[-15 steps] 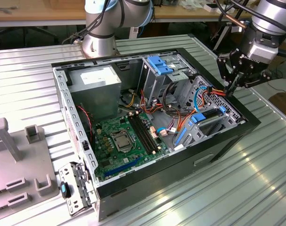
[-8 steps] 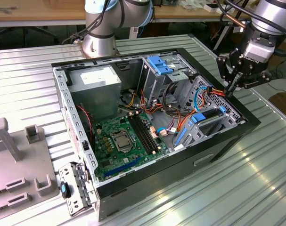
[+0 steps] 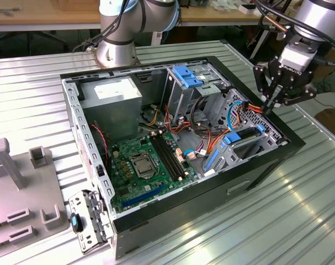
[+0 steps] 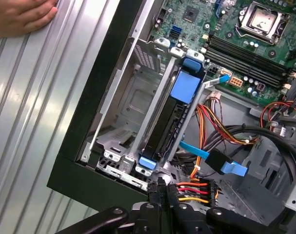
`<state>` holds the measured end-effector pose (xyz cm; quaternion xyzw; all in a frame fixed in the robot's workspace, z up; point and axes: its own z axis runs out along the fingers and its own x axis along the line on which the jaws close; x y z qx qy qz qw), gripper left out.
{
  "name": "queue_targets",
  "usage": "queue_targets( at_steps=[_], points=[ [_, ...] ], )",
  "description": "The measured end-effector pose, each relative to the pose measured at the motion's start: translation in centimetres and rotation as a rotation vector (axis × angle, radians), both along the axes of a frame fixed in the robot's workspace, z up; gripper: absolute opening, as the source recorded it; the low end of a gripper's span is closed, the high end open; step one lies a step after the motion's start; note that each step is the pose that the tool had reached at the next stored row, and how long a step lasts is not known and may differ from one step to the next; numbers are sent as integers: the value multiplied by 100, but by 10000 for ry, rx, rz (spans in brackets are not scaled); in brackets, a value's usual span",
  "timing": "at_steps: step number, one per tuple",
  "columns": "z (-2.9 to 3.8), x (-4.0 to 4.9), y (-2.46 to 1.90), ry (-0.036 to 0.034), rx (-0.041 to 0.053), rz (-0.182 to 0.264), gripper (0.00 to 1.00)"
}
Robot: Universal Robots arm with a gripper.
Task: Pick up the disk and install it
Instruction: 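Insert the first disk wire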
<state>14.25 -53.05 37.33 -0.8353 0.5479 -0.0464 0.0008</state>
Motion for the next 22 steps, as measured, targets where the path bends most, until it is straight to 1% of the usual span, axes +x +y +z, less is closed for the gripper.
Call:
queue_targets(
  at_steps=[6, 11, 14, 21, 22],
  points=[
    [-4, -6, 0, -1, 0, -506, 16],
    [-5, -28, 0, 0, 7, -912, 16],
    [-6, -35, 0, 0, 6, -1393, 16],
    [-8, -38, 0, -1, 7, -2243, 16],
    [-8, -38, 0, 0, 7, -2423, 16]
  ],
)
